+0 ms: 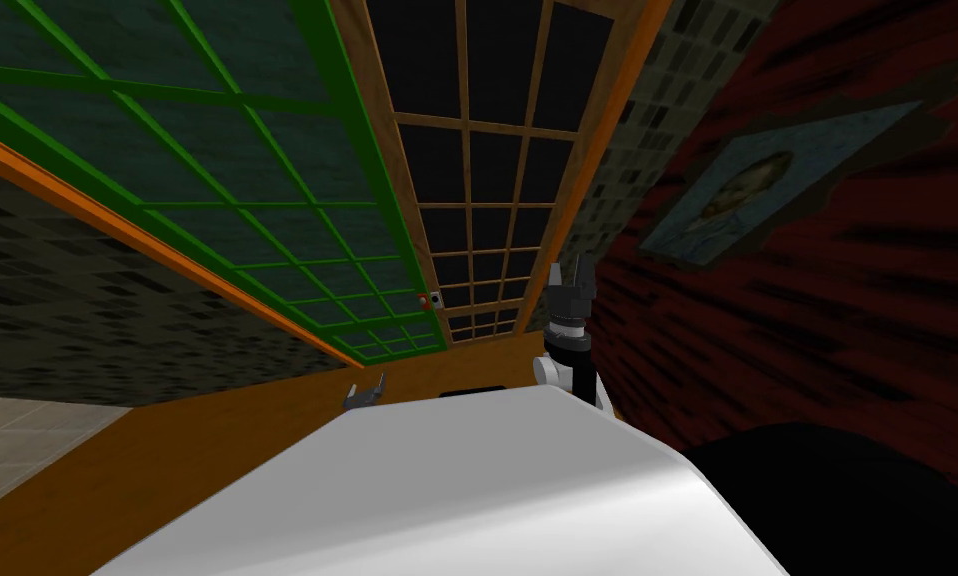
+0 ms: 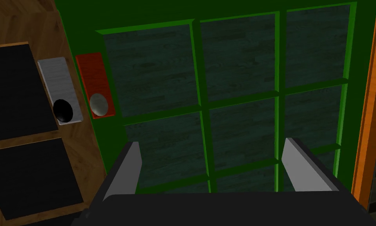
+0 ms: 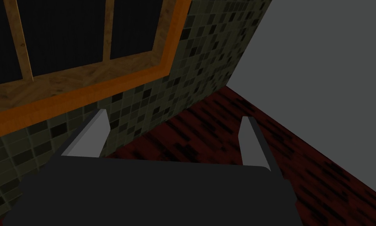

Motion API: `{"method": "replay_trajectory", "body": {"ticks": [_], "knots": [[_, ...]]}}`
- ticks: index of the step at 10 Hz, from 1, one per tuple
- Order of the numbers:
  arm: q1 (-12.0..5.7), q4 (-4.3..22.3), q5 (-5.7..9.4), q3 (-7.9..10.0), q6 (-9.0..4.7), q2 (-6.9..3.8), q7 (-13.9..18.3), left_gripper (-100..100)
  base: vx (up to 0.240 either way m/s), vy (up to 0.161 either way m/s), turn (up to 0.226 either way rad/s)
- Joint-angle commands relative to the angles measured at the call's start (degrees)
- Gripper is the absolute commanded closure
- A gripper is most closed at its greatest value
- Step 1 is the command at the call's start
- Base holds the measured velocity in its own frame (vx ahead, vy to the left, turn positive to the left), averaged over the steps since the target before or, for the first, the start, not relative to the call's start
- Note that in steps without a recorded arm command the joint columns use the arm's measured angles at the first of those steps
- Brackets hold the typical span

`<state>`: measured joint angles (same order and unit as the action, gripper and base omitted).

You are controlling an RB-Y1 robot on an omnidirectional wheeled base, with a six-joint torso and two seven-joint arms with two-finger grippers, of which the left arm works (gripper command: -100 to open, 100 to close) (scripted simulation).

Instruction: Pull the door open

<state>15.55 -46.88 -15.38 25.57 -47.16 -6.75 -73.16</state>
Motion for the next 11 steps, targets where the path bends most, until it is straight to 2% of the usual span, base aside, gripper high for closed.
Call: {"method": "replay_trajectory", "body": {"ticks": [1,4,7,8,11], "knots": [[1.14,0.2,0.68,1.66,1.0,-0.16,-0.7,-100,-0.186,0.041,-0.036],[1.77,2.0,1.9,4.47,1.71,-0.48,-2.1,-100,-0.138,0.037,-0.045],[1.12,3.8,3.32,7.51,2.51,-0.33,-3.9,-100,-0.064,0.041,-0.108],[0.01,4.4,3.86,8.52,2.8,0.04,-4.7,-100,0.035,0.043,-0.237],[-2.96,4.7,4.32,9.07,3.01,1.05,-5.7,-100,0.153,0.054,-0.187]]}}
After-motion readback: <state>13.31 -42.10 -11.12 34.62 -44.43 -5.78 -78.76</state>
